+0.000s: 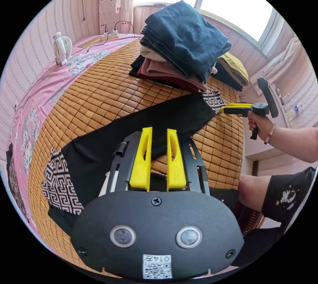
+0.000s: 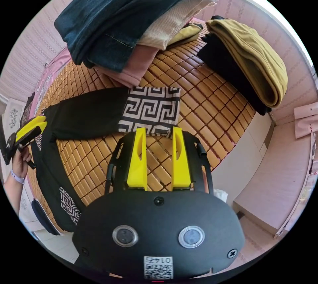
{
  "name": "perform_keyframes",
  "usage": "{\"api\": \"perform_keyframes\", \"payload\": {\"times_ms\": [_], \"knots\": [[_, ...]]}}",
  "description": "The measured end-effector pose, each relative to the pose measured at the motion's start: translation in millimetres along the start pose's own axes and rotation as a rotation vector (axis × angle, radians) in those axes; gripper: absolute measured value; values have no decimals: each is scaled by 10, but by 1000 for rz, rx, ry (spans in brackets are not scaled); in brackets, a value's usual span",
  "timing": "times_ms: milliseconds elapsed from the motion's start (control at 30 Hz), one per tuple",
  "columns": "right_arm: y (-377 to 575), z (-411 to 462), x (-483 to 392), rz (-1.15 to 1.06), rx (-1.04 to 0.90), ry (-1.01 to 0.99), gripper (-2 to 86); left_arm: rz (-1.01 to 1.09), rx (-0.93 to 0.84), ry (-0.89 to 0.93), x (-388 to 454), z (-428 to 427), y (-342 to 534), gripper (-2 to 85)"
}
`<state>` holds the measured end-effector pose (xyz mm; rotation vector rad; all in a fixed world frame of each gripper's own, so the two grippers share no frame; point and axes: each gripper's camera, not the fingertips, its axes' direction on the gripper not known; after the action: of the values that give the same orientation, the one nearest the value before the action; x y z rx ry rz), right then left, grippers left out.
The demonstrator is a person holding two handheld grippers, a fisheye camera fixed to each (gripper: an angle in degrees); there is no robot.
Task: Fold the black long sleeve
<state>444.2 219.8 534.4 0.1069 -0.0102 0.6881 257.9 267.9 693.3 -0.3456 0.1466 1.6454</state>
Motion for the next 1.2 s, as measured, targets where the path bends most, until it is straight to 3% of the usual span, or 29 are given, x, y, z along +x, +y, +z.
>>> {"api": "perform_keyframes", "payload": {"times_ms": [133, 267, 367, 467, 600, 700, 800, 900, 1000, 1067, 1200], "knots": [[54, -66, 183, -5, 0, -62, 78, -17, -14, -41, -74, 236, -358, 84], [59, -126, 360, -40, -44, -147, 43, -67, -225, -37, -172, 589, -549, 77], [151, -427, 336, -113, 81, -266, 14, -71, -179, 21, -263, 521, -497, 6], [206, -752, 149, -223, 120, -429, 9, -135, -169, 75, -412, 417, -409, -7], [245, -1168, -73, -314, 218, -597, 7, -171, -11, 108, -626, -42, -159, -9], [191, -1420, -201, -345, 280, -833, 7, -224, 161, 116, -850, -621, 188, -10], [216, -1696, -626, -547, 273, -1027, 8, -312, 263, 83, -1093, -1190, 728, -10], [494, -1903, -1356, -883, 115, -1166, 13, -463, 302, 50, -1293, -1666, 1480, -8], [1082, -1798, -2130, -1143, -180, -1257, 26, -639, 257, -29, -1396, -2034, 2364, -4], [1764, -1583, -2604, -1329, -324, -1139, 64, -744, 198, -90, -1409, -2206, 2898, 5], [2496, -1193, -2930, -1492, -527, -982, 88, -991, 45, -100, -1351, -2489, 3940, 37]]}}
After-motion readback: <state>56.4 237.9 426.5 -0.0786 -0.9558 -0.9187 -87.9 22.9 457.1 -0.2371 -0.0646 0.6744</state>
